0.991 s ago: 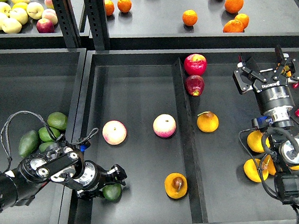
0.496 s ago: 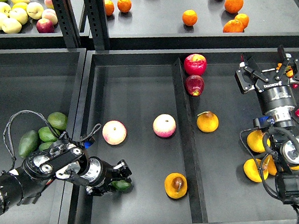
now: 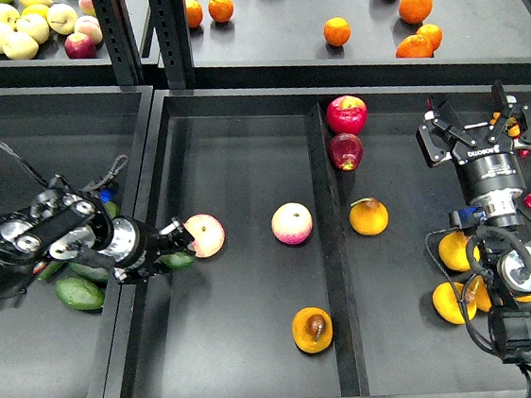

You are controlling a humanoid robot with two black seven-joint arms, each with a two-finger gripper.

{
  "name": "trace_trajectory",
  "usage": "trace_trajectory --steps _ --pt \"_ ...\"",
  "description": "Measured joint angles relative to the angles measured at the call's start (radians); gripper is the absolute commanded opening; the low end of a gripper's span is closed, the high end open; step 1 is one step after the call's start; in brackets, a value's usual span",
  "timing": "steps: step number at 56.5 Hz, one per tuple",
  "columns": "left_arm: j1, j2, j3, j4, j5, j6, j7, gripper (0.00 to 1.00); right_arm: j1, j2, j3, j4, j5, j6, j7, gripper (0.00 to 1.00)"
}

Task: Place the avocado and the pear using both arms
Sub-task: 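Carry the avocado into the compartment with other avocados and release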

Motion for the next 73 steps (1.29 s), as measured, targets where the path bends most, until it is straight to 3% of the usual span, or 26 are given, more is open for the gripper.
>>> trace_trajectory --steps 19,35,73 --pt "0.022 0.179 -0.006 0.002 -0.053 0.001 0.000 0.41 0.000 0.000 -0.003 0.001 0.002 0.000 0.000 0.99" --pt "0.102 0.191 -0.003 0.020 -0.074 0.001 0.000 0.42 0.000 0.000 -0.006 0.001 0.003 0.000 0.000 0.99" --pt "0.136 0.149 -0.005 0.050 -0.068 0.001 0.000 0.74 -0.008 0.000 -0.028 0.006 0.004 0.000 -0.019 0.99"
